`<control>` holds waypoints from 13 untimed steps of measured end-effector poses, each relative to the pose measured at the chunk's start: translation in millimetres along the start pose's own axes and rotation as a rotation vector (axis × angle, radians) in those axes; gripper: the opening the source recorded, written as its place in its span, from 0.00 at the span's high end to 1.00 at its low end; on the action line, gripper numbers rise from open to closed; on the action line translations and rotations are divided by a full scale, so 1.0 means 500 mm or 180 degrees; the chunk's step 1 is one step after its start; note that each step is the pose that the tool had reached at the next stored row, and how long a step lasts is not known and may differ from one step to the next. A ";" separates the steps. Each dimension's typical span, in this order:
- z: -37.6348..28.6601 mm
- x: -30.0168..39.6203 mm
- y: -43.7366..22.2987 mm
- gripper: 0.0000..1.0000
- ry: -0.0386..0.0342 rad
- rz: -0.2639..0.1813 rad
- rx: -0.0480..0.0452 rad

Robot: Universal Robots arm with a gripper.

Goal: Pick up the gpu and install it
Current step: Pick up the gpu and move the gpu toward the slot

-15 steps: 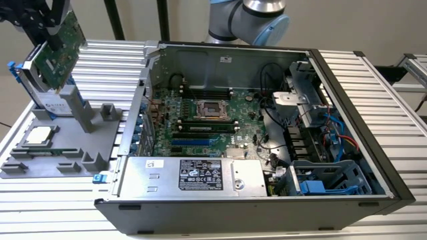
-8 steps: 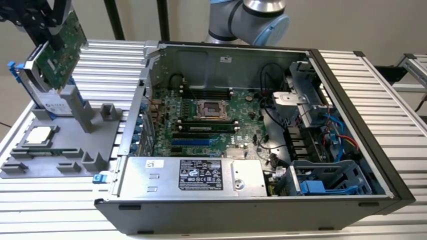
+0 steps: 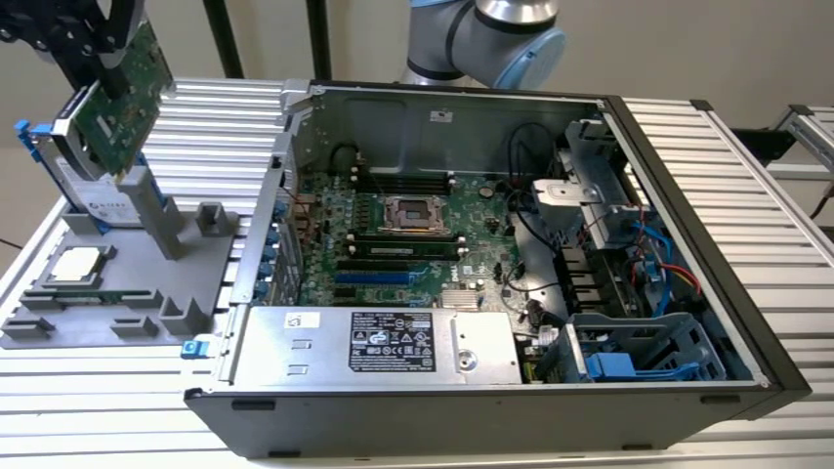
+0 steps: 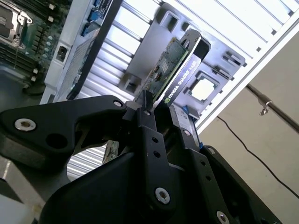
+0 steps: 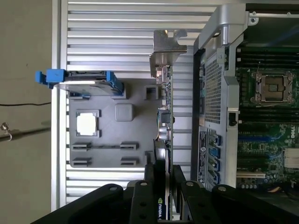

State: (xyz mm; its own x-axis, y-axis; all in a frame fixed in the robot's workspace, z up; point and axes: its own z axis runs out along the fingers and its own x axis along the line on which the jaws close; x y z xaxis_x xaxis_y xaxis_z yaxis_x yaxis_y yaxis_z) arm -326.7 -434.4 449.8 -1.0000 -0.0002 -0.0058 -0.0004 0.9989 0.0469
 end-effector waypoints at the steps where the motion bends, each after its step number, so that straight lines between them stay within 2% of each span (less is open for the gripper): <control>1: 0.000 0.000 0.000 1.00 0.0000 0.0000 0.0001; 13: 0.000 -0.012 0.000 1.00 0.0000 0.0000 0.0002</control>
State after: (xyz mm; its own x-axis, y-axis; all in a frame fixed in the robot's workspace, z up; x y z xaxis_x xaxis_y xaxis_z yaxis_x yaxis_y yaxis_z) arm -320.6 -434.4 449.8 -1.0000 0.0000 -0.0058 -0.0003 0.9989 0.0462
